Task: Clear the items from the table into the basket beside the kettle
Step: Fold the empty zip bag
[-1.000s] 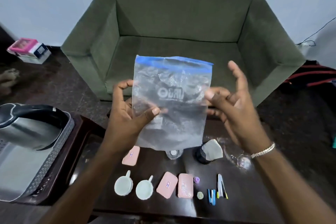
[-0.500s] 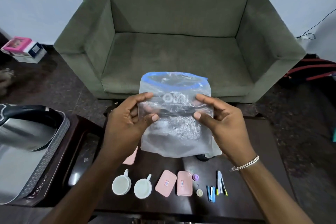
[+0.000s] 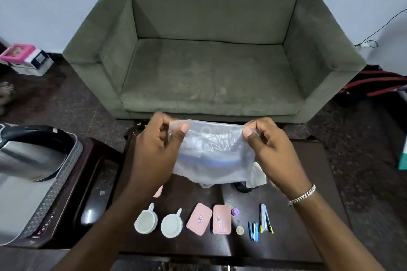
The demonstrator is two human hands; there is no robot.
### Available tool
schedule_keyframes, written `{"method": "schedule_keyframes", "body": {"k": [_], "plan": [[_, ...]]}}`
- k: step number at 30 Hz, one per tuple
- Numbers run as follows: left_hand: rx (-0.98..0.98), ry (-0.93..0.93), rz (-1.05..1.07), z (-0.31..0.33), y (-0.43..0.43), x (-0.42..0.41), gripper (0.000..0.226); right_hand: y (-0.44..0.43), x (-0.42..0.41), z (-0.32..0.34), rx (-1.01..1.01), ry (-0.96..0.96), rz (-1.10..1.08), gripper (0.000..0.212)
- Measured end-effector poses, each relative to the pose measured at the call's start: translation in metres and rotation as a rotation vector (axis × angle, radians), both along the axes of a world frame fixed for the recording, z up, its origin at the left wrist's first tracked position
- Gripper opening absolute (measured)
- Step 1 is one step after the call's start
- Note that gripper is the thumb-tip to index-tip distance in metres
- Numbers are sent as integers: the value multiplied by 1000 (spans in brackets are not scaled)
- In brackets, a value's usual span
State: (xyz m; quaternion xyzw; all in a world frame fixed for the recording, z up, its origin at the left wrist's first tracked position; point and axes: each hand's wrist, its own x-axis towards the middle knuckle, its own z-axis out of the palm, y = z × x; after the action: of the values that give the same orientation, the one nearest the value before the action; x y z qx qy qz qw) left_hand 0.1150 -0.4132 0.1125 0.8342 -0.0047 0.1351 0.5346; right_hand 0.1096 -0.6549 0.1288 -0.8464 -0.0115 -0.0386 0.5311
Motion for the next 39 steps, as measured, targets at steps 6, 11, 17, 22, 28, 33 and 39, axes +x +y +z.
{"method": "schedule_keyframes", "body": {"k": [6,11,17,22,28,33,39], "plan": [[-79,13,-252,2,1,-9,34,12,-2,2,70,-85,-50,25],[-74,84,-287,-1,20,-14,36,21,-7,-6,310,-68,145,49],[-129,145,-337,-5,52,-24,46,46,-8,-23,361,135,330,41],[-112,203,-342,-9,86,-32,56,75,-4,-31,372,220,368,51],[-33,286,-329,-21,141,-45,75,121,-6,-40,305,271,488,66],[-29,359,-221,-34,203,-63,74,183,-9,-61,167,291,510,72],[202,445,20,-56,310,-80,25,295,-25,-111,50,257,487,34]]}}
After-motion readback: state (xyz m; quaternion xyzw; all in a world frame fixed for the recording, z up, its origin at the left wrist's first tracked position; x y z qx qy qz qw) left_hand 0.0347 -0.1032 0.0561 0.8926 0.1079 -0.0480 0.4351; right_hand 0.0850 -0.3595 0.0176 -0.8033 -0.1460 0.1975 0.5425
